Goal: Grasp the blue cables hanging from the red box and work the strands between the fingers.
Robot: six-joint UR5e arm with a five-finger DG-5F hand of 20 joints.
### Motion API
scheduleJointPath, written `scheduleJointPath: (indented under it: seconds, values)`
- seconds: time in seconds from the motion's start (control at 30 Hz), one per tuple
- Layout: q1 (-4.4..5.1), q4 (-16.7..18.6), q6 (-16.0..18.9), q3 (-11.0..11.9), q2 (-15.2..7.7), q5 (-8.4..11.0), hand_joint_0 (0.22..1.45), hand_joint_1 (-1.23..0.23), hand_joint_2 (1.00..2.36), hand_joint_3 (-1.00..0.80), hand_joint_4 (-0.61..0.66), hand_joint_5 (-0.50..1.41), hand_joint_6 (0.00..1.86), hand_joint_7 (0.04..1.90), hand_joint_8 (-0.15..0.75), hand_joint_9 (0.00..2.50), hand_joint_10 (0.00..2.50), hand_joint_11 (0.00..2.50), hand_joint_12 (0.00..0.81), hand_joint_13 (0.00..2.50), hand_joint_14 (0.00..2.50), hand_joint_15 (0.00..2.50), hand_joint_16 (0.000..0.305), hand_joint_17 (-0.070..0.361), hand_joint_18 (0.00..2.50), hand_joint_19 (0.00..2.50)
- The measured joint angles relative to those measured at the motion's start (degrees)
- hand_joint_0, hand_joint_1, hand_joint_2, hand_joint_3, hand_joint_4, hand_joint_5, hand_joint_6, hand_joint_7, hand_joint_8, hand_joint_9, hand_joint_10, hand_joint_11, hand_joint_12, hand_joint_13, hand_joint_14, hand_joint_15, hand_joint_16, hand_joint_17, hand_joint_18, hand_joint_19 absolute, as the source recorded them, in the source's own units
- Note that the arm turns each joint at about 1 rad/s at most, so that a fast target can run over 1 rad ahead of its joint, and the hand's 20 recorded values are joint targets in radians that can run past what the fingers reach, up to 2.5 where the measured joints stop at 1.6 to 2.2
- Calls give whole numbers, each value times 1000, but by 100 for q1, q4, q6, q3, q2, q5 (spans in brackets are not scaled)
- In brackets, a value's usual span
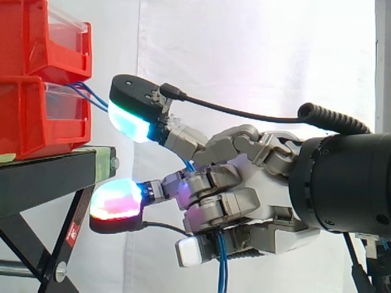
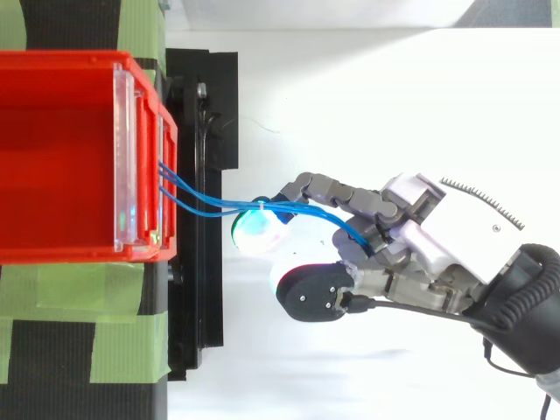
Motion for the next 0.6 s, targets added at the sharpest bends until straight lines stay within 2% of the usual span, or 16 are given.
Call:
scheduleJointPath:
  seconds: [0.6]
  values:
    - [2,0,0,0,0,-4,724,-597,1000,-987,350,273,9,1222,524,1969,2500,2500,629,2004,2500,1618,252,189,2500,602]
